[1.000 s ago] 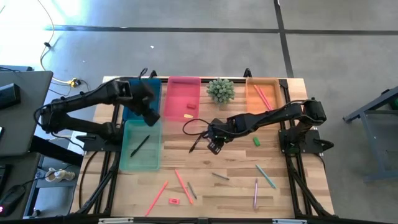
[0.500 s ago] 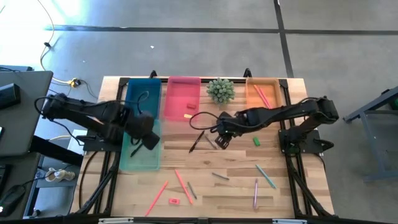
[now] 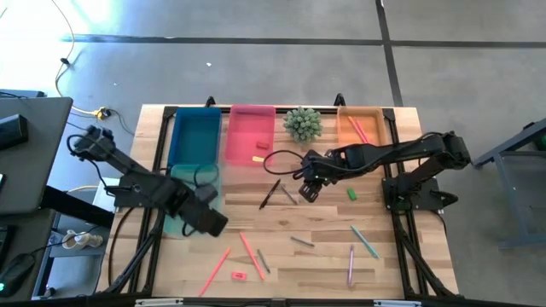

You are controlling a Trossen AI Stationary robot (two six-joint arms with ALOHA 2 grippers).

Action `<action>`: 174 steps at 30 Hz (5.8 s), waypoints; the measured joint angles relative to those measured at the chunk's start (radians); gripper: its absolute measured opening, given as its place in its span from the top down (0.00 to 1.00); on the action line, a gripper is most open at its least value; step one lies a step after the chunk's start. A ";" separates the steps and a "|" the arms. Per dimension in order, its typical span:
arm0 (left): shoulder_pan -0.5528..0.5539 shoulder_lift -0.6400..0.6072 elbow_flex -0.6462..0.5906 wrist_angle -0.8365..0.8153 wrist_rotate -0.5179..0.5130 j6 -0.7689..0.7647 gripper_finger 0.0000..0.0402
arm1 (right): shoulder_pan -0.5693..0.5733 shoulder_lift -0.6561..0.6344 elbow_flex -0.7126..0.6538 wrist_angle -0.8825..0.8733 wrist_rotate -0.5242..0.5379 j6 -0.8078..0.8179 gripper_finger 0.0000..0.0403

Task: Sort crayons/erasers/pens/pencils in bins
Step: Put the pink pencil into the orange bin

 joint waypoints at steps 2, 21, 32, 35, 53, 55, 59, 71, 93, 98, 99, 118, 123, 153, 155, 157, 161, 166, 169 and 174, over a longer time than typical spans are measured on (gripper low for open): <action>-0.027 0.037 0.000 0.042 -0.001 -0.024 0.70 | 0.003 0.000 0.000 -0.002 0.000 0.000 0.61; -0.144 0.241 0.000 0.227 0.005 -0.211 0.70 | 0.007 0.001 0.000 -0.014 0.008 -0.053 0.61; -0.152 0.353 0.000 0.331 0.052 -0.211 0.70 | 0.007 0.001 0.000 -0.022 0.014 -0.071 0.61; -0.151 0.393 0.000 0.335 0.064 -0.211 0.70 | 0.007 0.001 0.000 -0.024 0.014 -0.072 0.61; -0.151 0.463 0.000 0.369 0.038 -0.241 0.70 | 0.007 0.001 -0.001 -0.027 0.014 -0.094 0.61; -0.152 0.472 0.000 0.371 0.038 -0.241 0.70 | 0.007 0.001 -0.001 -0.027 0.014 -0.094 0.61; -0.152 0.511 0.000 0.386 0.051 -0.234 0.70 | 0.007 0.001 -0.001 -0.027 0.014 -0.094 0.61; -0.152 0.539 0.003 0.379 0.054 -0.243 0.70 | 0.007 0.002 -0.001 -0.031 0.013 -0.096 0.61; -0.154 0.540 0.000 0.368 0.055 -0.234 0.83 | 0.007 0.002 -0.001 -0.032 0.013 -0.097 0.61; -0.158 0.541 0.004 0.361 0.054 -0.233 0.91 | 0.007 0.002 -0.001 -0.032 0.013 -0.097 0.61; -0.160 0.542 0.008 0.357 0.053 -0.233 0.92 | 0.007 0.002 -0.001 -0.032 0.013 -0.097 0.61; -0.162 0.544 0.085 0.297 0.038 -0.144 0.96 | 0.007 0.002 -0.001 -0.040 0.013 -0.103 0.61; -0.162 0.515 0.089 0.290 0.019 -0.104 0.96 | 0.007 0.002 -0.001 -0.045 0.007 -0.117 0.61; 0.013 0.075 0.090 0.361 -0.647 0.291 0.96 | 0.114 -0.073 -0.001 0.357 -0.195 -0.274 0.61; 0.037 0.068 0.090 0.410 -0.667 0.369 0.96 | 0.114 -0.073 -0.001 0.399 -0.198 -0.275 0.61; 0.067 0.067 0.089 0.465 -0.671 0.455 0.96 | 0.114 -0.073 -0.001 0.435 -0.199 -0.282 0.61; 0.124 0.063 0.090 0.616 -0.662 0.625 0.96 | 0.112 -0.073 -0.001 0.501 -0.199 -0.281 0.61; 0.198 0.064 0.090 0.796 -0.601 0.822 0.96 | 0.111 -0.073 -0.001 0.533 -0.173 -0.282 0.61; 0.236 0.064 0.090 0.873 -0.540 0.901 0.96 | 0.111 -0.073 -0.001 0.539 -0.126 -0.291 0.61; 0.284 0.064 0.090 0.965 -0.441 0.989 0.96 | 0.111 -0.073 -0.001 0.543 -0.015 -0.308 0.61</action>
